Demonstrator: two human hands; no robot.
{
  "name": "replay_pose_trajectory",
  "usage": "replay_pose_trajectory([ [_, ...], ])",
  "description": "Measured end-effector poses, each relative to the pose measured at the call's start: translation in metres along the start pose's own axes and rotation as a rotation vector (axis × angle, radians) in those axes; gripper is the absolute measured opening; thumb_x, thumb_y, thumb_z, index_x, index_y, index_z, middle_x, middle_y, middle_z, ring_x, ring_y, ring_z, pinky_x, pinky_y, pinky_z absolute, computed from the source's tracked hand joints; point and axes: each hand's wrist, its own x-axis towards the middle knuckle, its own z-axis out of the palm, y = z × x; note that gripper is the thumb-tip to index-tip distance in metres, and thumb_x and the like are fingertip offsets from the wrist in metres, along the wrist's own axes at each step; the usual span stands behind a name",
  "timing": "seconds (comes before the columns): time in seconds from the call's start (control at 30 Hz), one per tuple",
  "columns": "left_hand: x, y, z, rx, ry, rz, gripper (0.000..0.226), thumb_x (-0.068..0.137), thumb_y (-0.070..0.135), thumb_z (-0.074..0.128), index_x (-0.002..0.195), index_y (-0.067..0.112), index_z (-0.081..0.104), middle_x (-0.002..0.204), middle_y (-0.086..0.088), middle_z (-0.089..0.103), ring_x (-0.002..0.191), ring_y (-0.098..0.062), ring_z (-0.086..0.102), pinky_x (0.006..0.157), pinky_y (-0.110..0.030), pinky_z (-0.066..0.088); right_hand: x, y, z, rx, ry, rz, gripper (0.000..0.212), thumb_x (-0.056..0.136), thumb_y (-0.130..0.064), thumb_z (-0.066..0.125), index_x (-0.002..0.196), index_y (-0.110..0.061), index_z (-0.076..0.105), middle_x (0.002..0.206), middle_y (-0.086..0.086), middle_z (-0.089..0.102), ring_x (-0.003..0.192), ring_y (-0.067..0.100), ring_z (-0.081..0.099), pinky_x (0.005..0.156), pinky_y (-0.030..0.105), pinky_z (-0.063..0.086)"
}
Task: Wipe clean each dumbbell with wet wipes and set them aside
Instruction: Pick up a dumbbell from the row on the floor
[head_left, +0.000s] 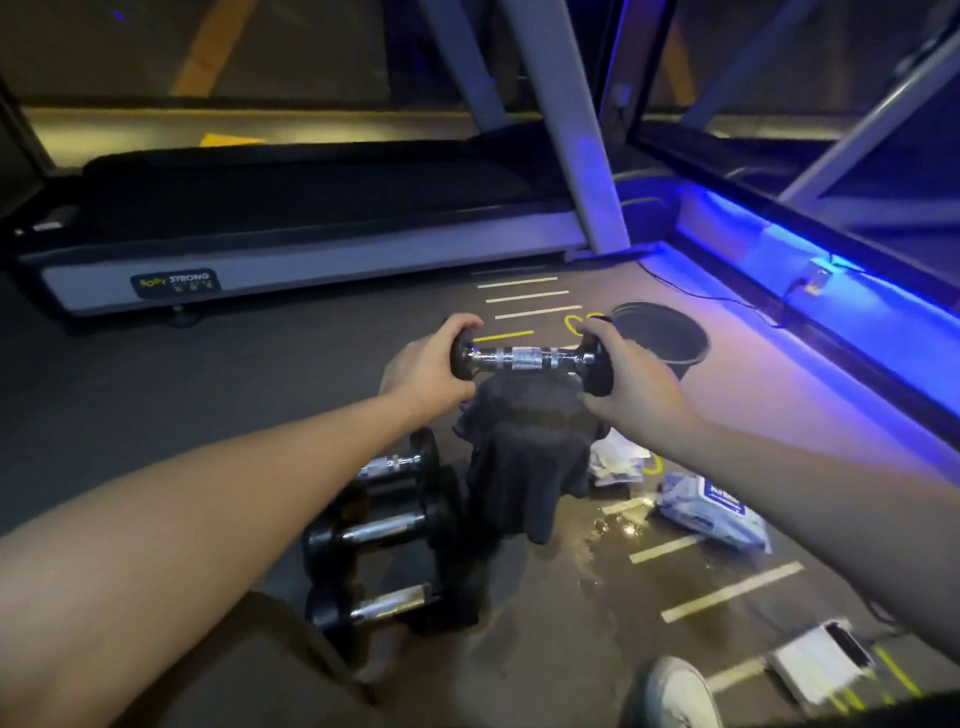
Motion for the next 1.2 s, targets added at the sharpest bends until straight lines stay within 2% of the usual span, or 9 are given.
replay_pose_trajectory([
  [0.13, 0.020, 0.009, 0.036, 0.044, 0.010, 0.037, 0.071, 0.069, 0.026, 0.073, 0.128, 0.050, 0.042, 0.116, 0.011, 0.067, 0.103, -0.024, 0.063, 0.072, -0.032, 0.044, 0.004, 0.043, 0.014, 0.012, 0.017, 0.032, 0.077, 0.073, -0.033, 0.076, 0.136, -0.042, 0.033, 0.112, 0.007, 0.061, 0.105, 0.032, 0.061, 0.082, 0.043, 0.051],
  [0.4, 0.061, 0.018, 0.066, 0.088, 0.009, 0.042, 0.072, 0.072, 0.031, 0.070, 0.131, 0.054, 0.038, 0.117, 0.015, 0.066, 0.106, -0.021, 0.063, 0.073, -0.031, 0.044, 0.032, 0.088, 0.026, 0.037, -0.008, 0.061, 0.079, 0.069, -0.033, 0.071, 0.136, -0.042, 0.031, 0.115, 0.004, 0.064, 0.103, 0.032, 0.064, 0.080, 0.045, 0.053],
  [0.6, 0.072, 0.003, 0.076, 0.132, -0.004, 0.039, 0.071, 0.074, 0.031, 0.071, 0.134, 0.052, 0.039, 0.119, 0.013, 0.066, 0.106, -0.024, 0.063, 0.073, -0.030, 0.040, 0.040, 0.100, 0.038, 0.052, -0.033, 0.020, 0.073, 0.076, -0.037, 0.071, 0.136, -0.042, 0.031, 0.117, -0.002, 0.064, 0.105, 0.026, 0.063, 0.082, 0.040, 0.053],
  [0.67, 0.073, -0.005, 0.081, 0.147, -0.029, 0.037, 0.072, 0.074, 0.032, 0.071, 0.135, 0.052, 0.038, 0.122, 0.013, 0.065, 0.109, -0.024, 0.063, 0.076, -0.032, 0.044, 0.040, 0.102, 0.045, 0.040, -0.071, 0.032, 0.076, 0.076, -0.036, 0.074, 0.138, -0.041, 0.030, 0.119, 0.000, 0.064, 0.106, 0.025, 0.063, 0.082, 0.036, 0.052],
  [0.77, 0.077, -0.015, 0.086, 0.202, -0.073, 0.058, 0.074, 0.074, 0.034, 0.071, 0.137, 0.052, 0.036, 0.130, 0.011, 0.062, 0.112, -0.024, 0.063, 0.082, -0.035, 0.050, 0.039, 0.106, 0.064, 0.083, -0.149, 0.061, 0.077, 0.076, -0.035, 0.076, 0.137, -0.039, 0.029, 0.117, -0.002, 0.063, 0.102, 0.025, 0.063, 0.073, 0.029, 0.043],
  [0.87, 0.084, -0.019, 0.084, 0.217, -0.125, 0.068, 0.075, 0.076, 0.036, 0.070, 0.138, 0.054, 0.032, 0.130, 0.006, 0.060, 0.113, -0.026, 0.061, 0.082, -0.036, 0.050, 0.041, 0.111, 0.068, 0.090, -0.158, 0.065, 0.078, 0.076, -0.036, 0.076, 0.137, -0.040, 0.028, 0.119, -0.002, 0.062, 0.103, 0.024, 0.062, 0.073, 0.028, 0.040],
  [1.0, 0.086, -0.021, 0.079, 0.227, -0.187, 0.080, 0.073, 0.078, 0.043, 0.072, 0.137, 0.056, 0.030, 0.129, 0.005, 0.056, 0.116, -0.025, 0.058, 0.083, -0.036, 0.048, 0.039, 0.116, 0.064, 0.080, -0.189, 0.033, 0.087, 0.075, -0.043, 0.079, 0.141, -0.043, 0.023, 0.125, -0.001, 0.060, 0.109, 0.024, 0.062, 0.081, 0.033, 0.049],
  [1.1, 0.086, -0.020, 0.077, 0.198, -0.216, 0.077, 0.072, 0.078, 0.043, 0.074, 0.135, 0.055, 0.031, 0.129, 0.004, 0.054, 0.118, -0.025, 0.057, 0.087, -0.037, 0.049, 0.037, 0.121, 0.055, 0.056, -0.239, 0.001, 0.099, 0.075, -0.048, 0.079, 0.147, -0.047, 0.011, 0.127, 0.000, 0.061, 0.109, 0.027, 0.062, 0.084, 0.038, 0.051],
  [1.2, 0.084, -0.018, 0.075, 0.209, -0.225, 0.081, 0.074, 0.077, 0.047, 0.075, 0.134, 0.056, 0.030, 0.133, 0.007, 0.053, 0.121, -0.026, 0.057, 0.090, -0.041, 0.050, 0.041, 0.131, 0.045, 0.042, -0.282, 0.028, 0.115, 0.066, -0.066, 0.076, 0.147, -0.051, -0.005, 0.104, -0.002, 0.064, 0.099, 0.030, 0.065, 0.084, 0.045, 0.053],
])
